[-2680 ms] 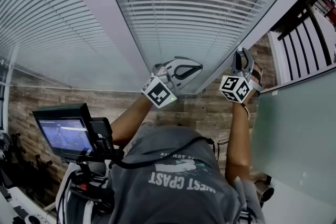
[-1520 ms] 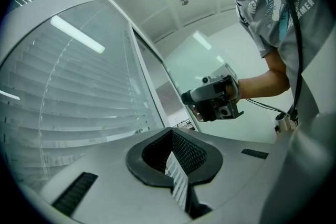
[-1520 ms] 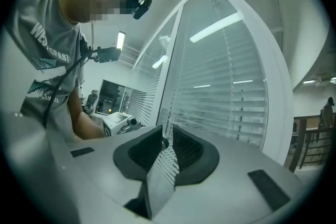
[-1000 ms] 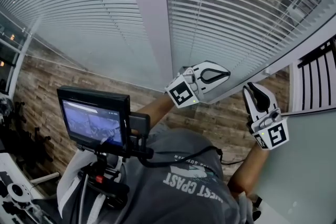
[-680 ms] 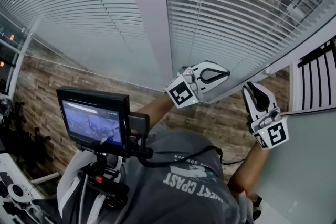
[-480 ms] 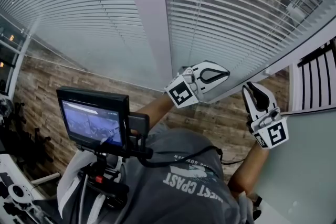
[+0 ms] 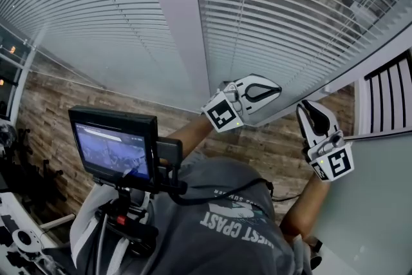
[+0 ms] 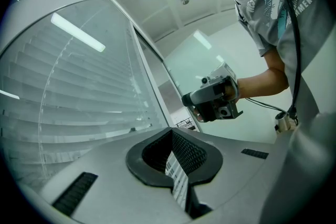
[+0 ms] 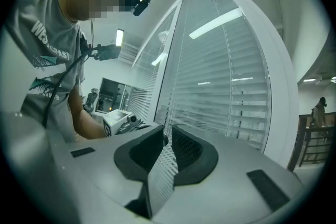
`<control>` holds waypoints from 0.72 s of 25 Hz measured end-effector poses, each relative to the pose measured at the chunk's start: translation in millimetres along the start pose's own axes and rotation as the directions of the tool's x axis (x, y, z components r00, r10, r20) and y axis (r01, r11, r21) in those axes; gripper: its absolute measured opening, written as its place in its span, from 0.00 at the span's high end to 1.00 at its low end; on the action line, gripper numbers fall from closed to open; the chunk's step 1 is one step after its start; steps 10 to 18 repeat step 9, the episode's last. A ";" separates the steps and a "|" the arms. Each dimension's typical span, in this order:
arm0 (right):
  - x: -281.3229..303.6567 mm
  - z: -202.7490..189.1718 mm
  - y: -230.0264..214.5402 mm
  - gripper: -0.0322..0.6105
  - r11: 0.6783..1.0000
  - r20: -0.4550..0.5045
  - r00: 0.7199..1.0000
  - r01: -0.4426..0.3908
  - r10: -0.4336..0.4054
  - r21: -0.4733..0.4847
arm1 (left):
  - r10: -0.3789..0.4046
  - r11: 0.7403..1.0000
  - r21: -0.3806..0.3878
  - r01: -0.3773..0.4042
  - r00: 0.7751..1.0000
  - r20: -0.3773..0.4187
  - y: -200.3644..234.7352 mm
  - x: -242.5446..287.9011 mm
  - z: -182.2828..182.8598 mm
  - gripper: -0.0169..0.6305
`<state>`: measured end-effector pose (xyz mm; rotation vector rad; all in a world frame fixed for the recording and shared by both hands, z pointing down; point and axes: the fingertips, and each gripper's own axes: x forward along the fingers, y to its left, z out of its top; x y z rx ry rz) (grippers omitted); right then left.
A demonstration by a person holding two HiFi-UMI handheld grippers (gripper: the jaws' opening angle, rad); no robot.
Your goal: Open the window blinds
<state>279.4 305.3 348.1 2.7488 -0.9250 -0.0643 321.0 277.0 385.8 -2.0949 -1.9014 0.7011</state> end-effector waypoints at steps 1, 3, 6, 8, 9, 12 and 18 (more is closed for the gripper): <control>-0.2 -0.5 0.4 0.88 1.000 0.000 1.000 0.000 0.000 0.000 | -0.002 1.000 0.002 0.002 1.000 0.000 -0.3 0.1 -0.1 0.97; -0.7 -0.8 0.7 0.88 1.000 -0.001 1.000 0.001 -0.001 -0.001 | -0.003 1.000 0.004 0.003 1.000 0.003 -0.2 0.7 0.6 0.97; -2.0 2.7 -1.5 0.88 1.000 -0.001 1.000 0.000 0.000 -0.002 | -0.004 1.000 0.004 0.004 1.000 0.005 1.6 3.8 4.1 0.97; -2.8 5.6 -3.5 0.88 1.000 -0.001 1.000 -0.001 0.001 -0.002 | -0.004 1.000 0.007 0.004 1.000 0.008 3.2 6.1 7.2 0.97; -3.1 7.0 -4.5 0.88 1.000 -0.002 1.000 -0.001 0.001 -0.002 | -0.004 1.000 0.008 0.004 1.000 0.009 4.1 7.3 8.7 0.97; -3.1 7.0 -4.5 0.88 1.000 -0.002 1.000 -0.001 0.001 -0.002 | -0.004 1.000 0.008 0.004 1.000 0.009 4.1 7.3 8.7 0.97; -3.1 7.0 -4.5 0.88 1.000 -0.002 1.000 -0.001 0.001 -0.002 | -0.004 1.000 0.008 0.004 1.000 0.009 4.1 7.3 8.7 0.97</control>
